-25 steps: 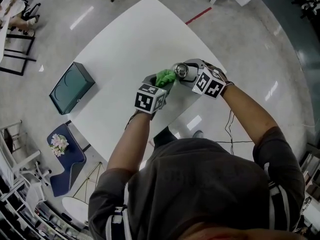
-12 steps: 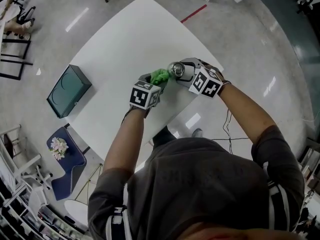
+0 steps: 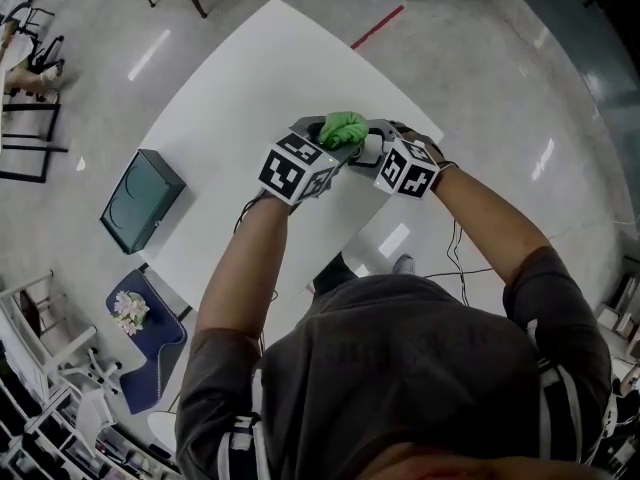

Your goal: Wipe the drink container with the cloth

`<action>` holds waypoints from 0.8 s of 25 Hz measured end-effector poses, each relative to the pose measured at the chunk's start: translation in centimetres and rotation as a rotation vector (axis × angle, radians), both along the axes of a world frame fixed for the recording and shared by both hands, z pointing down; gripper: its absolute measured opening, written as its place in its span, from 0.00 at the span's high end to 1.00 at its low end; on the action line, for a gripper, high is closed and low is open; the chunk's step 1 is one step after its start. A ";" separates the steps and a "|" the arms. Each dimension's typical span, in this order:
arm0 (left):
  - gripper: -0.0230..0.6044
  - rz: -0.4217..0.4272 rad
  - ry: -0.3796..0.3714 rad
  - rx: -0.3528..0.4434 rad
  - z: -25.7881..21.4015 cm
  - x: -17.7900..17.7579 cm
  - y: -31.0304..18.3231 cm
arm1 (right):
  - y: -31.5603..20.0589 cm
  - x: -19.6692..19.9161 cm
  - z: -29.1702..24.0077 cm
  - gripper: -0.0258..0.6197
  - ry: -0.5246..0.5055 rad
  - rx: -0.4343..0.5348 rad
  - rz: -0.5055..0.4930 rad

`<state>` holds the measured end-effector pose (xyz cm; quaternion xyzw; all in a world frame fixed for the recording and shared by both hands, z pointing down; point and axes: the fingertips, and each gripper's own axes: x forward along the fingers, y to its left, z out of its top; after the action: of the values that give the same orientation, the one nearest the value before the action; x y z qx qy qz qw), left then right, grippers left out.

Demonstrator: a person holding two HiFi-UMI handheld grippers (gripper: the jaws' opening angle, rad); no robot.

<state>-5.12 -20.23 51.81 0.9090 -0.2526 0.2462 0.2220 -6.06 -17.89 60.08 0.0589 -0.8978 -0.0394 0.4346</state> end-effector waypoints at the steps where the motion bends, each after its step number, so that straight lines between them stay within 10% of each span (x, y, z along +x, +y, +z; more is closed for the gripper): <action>1: 0.72 -0.014 0.003 -0.001 0.0 0.1 -0.3 | -0.1 0.0 0.0 0.50 -0.002 0.000 0.004; 12: 0.73 -0.211 -0.002 -0.047 3.3 -4.5 -2.3 | 0.0 0.0 0.0 0.50 0.000 0.011 0.018; 20: 0.75 -0.190 0.079 -0.116 4.7 -3.9 2.5 | -0.1 0.1 -0.1 0.50 -0.003 0.009 0.018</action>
<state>-9.04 -17.73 56.48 0.8756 -0.3141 0.2021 0.3063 -5.95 -17.95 59.95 0.0687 -0.8977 -0.0395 0.4335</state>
